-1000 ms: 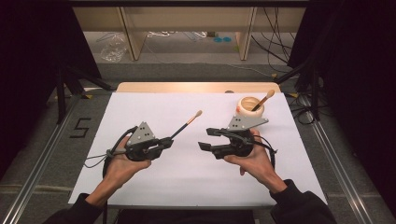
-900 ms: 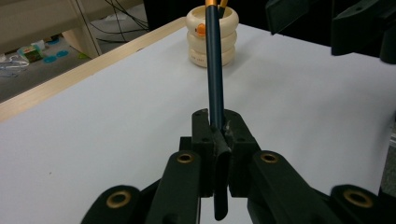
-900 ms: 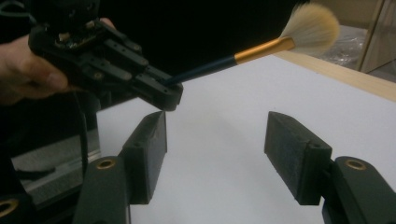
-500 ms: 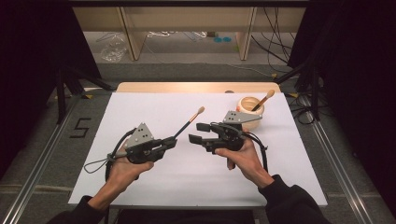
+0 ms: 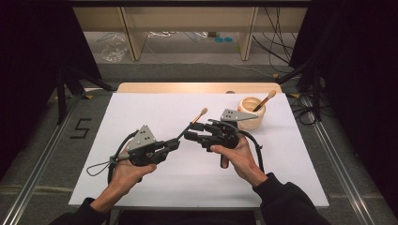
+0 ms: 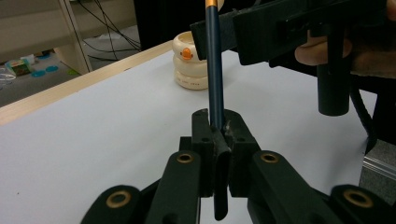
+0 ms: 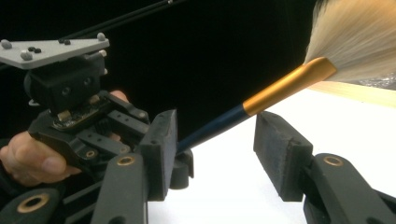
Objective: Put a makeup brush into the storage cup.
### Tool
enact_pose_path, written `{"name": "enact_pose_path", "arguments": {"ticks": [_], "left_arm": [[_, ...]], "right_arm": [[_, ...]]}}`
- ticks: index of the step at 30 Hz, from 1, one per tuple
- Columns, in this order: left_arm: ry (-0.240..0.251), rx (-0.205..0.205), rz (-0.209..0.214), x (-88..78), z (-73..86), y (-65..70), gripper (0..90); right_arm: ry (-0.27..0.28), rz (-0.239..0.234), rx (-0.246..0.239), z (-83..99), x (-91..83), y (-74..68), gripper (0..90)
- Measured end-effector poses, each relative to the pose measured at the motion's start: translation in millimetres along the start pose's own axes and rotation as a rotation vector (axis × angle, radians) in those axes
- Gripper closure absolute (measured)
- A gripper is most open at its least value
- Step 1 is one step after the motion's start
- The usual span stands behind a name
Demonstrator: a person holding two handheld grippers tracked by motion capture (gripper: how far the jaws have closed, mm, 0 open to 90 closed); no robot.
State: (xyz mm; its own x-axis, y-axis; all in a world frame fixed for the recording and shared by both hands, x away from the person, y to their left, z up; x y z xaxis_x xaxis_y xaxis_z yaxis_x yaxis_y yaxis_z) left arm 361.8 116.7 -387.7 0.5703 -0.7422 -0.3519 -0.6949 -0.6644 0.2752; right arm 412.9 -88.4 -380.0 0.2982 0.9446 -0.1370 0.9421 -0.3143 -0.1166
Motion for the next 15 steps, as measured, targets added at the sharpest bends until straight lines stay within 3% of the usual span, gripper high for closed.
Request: {"name": "enact_pose_path", "arguments": {"ticks": [6, 15], "left_arm": [[0.0, -0.011, 0.004, 1.4, 1.7, 1.4, 84.8], [-0.012, 0.007, 0.013, 3.1, 3.4, 1.8, 84.8]], "right_arm": [[0.032, -0.001, -0.006, -1.0, 2.2, 2.5, 57.4], [0.057, -0.029, 0.022, -2.5, 1.4, 2.4, 71.5]]}}
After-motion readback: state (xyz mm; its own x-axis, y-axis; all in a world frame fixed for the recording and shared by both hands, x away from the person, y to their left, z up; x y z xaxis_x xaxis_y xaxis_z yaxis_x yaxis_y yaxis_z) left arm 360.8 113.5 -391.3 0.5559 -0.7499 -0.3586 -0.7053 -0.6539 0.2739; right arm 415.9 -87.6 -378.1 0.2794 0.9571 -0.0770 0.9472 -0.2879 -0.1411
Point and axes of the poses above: each handheld gripper's, and its own axes: x roughly forward along the jaws, z roughly out of its underside, y roughly to its right, the point moved 3 cm from there along x, roughly forward along the jaws, and after that the axes turned 14 degrees about -x, right-handed, at the moved point
